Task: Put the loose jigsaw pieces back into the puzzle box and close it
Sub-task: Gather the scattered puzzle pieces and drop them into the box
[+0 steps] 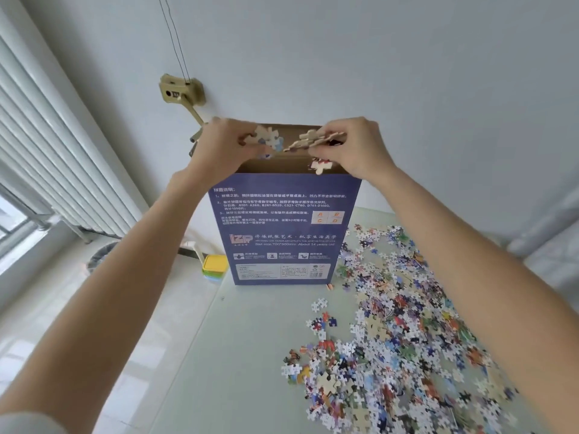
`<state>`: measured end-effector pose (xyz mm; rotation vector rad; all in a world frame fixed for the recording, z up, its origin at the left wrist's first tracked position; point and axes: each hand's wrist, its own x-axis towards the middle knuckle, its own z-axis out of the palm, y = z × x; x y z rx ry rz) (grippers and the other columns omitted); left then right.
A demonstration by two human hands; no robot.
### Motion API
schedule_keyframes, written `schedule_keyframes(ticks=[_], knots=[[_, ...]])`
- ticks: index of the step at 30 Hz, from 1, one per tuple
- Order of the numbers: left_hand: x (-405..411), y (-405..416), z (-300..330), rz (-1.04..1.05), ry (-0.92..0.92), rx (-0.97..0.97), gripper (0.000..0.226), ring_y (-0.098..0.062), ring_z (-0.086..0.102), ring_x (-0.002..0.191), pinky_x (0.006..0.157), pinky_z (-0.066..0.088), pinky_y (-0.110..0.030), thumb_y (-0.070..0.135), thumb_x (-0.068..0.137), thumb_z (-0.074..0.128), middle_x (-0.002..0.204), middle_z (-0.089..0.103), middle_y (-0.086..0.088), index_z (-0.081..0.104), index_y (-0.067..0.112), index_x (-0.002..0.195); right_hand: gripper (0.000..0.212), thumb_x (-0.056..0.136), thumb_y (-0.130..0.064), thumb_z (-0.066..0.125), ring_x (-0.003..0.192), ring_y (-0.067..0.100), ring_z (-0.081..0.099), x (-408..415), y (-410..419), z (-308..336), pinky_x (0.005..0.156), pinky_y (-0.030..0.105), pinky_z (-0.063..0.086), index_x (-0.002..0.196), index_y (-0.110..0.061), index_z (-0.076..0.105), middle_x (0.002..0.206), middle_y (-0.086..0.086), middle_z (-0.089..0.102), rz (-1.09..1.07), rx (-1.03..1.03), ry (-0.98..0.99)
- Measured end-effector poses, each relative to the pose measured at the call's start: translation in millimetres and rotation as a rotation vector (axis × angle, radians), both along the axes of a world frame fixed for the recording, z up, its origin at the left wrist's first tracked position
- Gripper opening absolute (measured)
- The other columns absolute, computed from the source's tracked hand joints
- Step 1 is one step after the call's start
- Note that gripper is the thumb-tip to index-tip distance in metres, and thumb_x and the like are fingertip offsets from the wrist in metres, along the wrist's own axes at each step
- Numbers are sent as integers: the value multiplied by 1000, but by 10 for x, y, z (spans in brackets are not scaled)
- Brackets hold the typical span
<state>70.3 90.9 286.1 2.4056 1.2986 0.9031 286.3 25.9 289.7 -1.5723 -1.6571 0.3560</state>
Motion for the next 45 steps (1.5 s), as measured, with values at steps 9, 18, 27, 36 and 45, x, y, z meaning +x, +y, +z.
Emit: schedule_keyframes(ticks=[9, 18, 27, 36, 45], knots=[[-26, 162, -183, -67, 268, -117, 42, -24, 39, 59, 51, 23, -32, 29, 84, 66, 57, 43, -4, 37, 11, 59, 16, 90, -17, 60, 78, 25, 55, -172, 184, 26, 66, 28, 34, 101, -10, 69, 98, 11, 56, 65, 28, -704], [-75, 188, -223, -78, 170, -56, 26, -17, 60, 88, 79, 49, -34, 37, 75, 73, 94, 69, 4, 68, 26, 98, 20, 91, -13, 49, 82, 28, 59, -140, 333, 13, 66, 33, 44, 101, -14, 66, 97, 8, 58, 322, -97, -1100], [-83, 14, -270, -119, 122, -3, 10, 5, 52, 64, 58, 36, -18, 39, 83, 64, 72, 61, 18, 72, 34, 83, 27, 80, -17, 71, 89, 11, 59, 17, 403, 38, 72, 16, 42, 106, -20, 66, 98, -4, 67, 345, -228, -547], [-48, 125, -256, -104, 41, 1, 14, -6, 49, 66, 65, 37, -21, 25, 87, 63, 75, 62, 6, 75, 18, 92, 12, 85, -23, 66, 87, 11, 62, -22, 419, -125, 83, 29, 48, 93, -17, 73, 93, -3, 71, 299, -192, -474], [-28, -504, -575, -133, -160, 502, 20, -9, 55, 72, 61, 43, -19, 21, 94, 51, 78, 66, 6, 70, 15, 95, 15, 90, -17, 58, 82, 12, 64, -84, -427, -493, 71, 22, 52, 98, -13, 70, 92, -1, 71, 91, 352, -407]])
